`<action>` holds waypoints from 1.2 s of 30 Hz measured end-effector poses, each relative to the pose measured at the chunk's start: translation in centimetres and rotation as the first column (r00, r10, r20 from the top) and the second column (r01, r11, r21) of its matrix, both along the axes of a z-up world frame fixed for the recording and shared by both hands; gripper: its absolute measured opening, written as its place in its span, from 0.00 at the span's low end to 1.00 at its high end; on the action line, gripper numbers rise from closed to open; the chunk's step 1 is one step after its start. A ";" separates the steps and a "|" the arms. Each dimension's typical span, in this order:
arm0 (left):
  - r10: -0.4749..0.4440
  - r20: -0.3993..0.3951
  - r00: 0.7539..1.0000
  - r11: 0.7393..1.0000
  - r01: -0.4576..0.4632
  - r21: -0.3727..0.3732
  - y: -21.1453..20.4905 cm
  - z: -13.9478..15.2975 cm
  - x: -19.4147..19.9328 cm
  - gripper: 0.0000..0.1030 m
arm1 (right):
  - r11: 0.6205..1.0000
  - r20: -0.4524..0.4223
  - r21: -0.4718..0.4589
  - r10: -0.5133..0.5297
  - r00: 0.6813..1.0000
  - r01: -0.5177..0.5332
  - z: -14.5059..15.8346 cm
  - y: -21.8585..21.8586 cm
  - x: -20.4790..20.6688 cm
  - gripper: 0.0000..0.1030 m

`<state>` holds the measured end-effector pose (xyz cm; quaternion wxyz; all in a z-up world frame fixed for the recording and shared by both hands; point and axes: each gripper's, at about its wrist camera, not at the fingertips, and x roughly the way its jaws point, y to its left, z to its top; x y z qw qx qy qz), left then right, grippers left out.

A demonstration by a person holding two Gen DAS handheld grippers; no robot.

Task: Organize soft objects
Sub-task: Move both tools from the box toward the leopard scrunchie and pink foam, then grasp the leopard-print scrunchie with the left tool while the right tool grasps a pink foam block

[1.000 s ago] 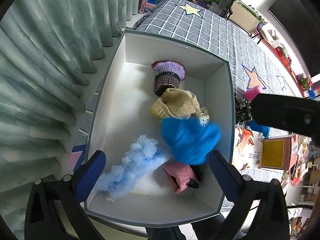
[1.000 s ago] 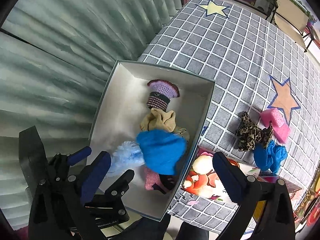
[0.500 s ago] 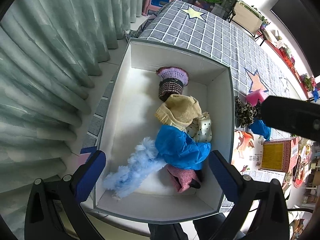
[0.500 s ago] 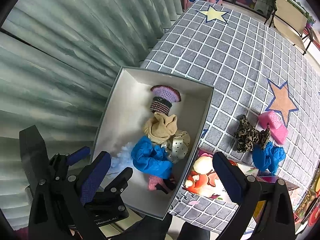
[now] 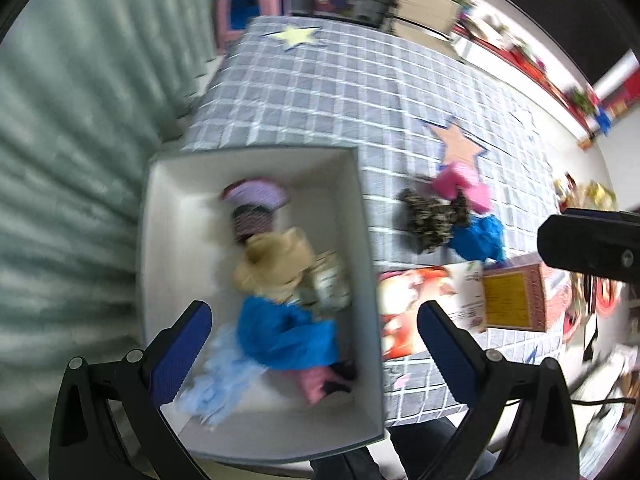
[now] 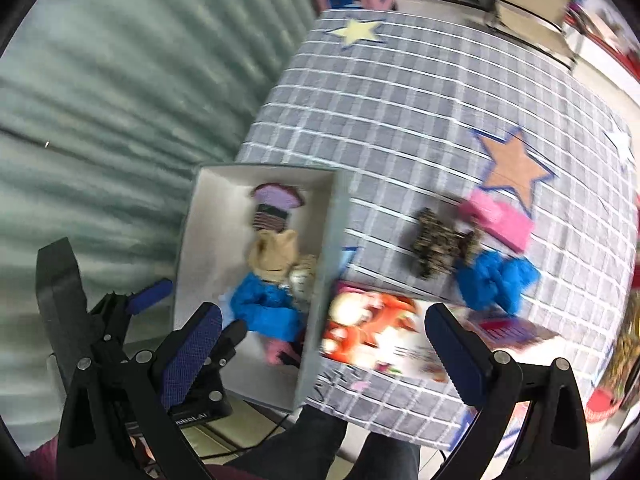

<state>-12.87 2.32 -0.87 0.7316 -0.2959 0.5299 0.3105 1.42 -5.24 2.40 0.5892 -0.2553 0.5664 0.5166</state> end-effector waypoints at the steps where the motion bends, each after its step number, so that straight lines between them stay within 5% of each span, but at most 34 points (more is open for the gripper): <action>1: -0.027 -0.002 1.000 1.000 0.027 0.004 -0.2 0.1 1.1 1.00 | 1.000 -0.006 -0.003 -0.027 1.000 0.027 0.1 -0.7 1.2 0.99; 8: -0.183 -0.042 0.982 0.983 0.184 0.021 -1.4 -0.3 8.3 1.00 | 0.986 -0.032 -0.019 -0.169 0.985 0.168 0.5 -4.5 8.0 0.99; 16: -0.276 -0.116 0.954 0.961 0.272 -0.052 -1.0 -3.9 15.7 1.00 | 0.962 -0.071 -0.064 -0.271 0.960 0.267 -0.4 -7.1 15.6 0.99; 28: -0.251 -0.251 0.935 0.957 0.202 -0.207 1.4 -11.9 20.3 1.00 | 0.940 -0.156 -0.268 -0.257 0.954 0.210 -11.2 -6.5 22.2 0.99; 36: -0.166 -0.283 0.945 0.963 0.094 -0.252 3.0 -14.6 21.0 1.00 | 0.944 -0.158 -0.283 -0.217 0.963 0.167 -15.9 -3.1 23.5 0.99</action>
